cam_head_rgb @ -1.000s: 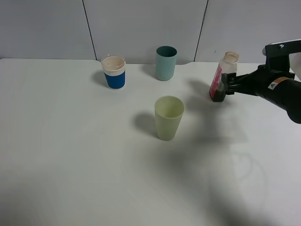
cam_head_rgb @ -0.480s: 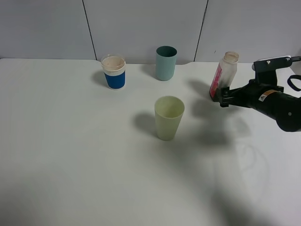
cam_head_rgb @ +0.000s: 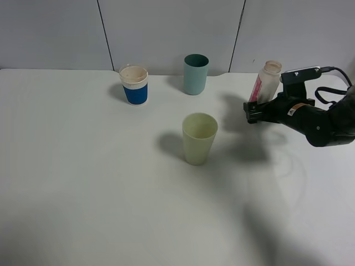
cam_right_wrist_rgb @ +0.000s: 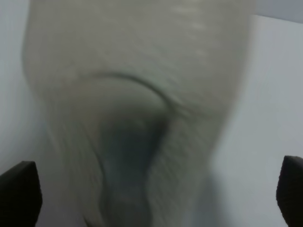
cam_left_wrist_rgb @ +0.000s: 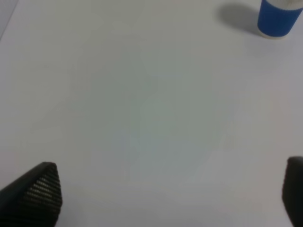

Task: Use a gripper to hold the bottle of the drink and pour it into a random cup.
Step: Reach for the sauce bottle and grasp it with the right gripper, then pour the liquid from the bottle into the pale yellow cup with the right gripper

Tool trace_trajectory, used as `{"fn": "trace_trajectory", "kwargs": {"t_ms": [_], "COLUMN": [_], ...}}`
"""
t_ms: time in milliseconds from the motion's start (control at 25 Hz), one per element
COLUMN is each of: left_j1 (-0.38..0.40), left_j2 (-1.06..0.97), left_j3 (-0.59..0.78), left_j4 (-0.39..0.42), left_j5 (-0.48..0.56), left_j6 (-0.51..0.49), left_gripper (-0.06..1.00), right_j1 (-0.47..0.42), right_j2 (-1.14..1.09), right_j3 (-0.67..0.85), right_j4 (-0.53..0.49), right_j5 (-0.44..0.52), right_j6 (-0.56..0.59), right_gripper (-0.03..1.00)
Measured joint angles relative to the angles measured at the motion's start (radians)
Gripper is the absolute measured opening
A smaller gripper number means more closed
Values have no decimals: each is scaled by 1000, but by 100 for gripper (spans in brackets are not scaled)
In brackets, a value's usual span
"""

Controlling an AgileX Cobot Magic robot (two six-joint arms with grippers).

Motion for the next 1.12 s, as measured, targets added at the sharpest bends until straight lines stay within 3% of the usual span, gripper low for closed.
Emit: {"fn": "trace_trajectory", "kwargs": {"t_ms": [440,600,760,800,1120], "left_j1": [0,0,0,0,0], "left_j2": [0,0,0,0,0], "left_j3": [0,0,0,0,0], "left_j4": [0,0,0,0,0], "left_j5": [0,0,0,0,0], "left_j6": [0,0,0,0,0], "left_gripper": [93,93,93,93,93], "right_j1": [41,41,42,43,43], "right_j2": [70,70,70,70,70], "right_j3": [-87,-87,-88,-88,-88], "right_j4": [-18,-18,-21,-21,-22], "right_j5": [-30,-45,-48,-49,-48], "right_j6": [8,8,11,14,15], "right_gripper": [95,80,41,35,36]}}
